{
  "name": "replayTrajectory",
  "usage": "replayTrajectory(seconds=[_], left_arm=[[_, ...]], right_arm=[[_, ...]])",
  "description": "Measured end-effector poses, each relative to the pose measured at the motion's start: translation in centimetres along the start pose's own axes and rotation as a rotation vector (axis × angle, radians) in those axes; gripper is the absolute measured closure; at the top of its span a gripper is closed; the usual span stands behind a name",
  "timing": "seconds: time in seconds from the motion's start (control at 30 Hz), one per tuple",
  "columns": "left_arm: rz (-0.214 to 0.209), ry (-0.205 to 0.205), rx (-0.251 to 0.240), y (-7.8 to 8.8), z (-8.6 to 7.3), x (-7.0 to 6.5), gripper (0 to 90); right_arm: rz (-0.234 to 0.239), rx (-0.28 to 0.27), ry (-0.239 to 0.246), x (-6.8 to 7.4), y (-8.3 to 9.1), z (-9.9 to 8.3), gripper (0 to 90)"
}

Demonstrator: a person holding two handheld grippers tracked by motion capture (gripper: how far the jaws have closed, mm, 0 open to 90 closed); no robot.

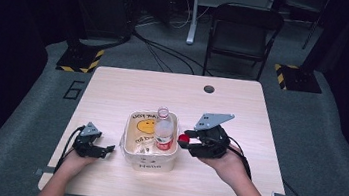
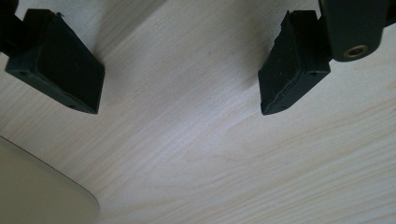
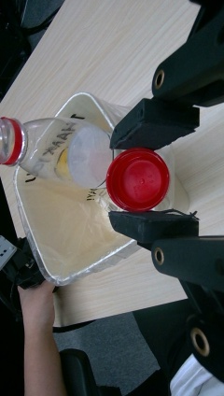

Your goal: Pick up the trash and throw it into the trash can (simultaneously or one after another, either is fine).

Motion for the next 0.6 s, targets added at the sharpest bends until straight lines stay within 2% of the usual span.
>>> replayTrajectory(seconds=[0.6], left_arm=[[0.001, -0.002, 0.001, 0.0, 0.0, 0.0, 14.4]], right_arm=[[0.031, -0.007, 0.031, 1.1, -2.6, 1.5, 57.6]])
Point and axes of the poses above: each handheld gripper's, and its own axes: y roughly backward along the jaws, z roughly out of its top, x roughly to its left, the point moved 9 cm from there along -y, roughly forward along the jaws, and after that the axes turned 5 degrees about x, right-handed, at the moved point
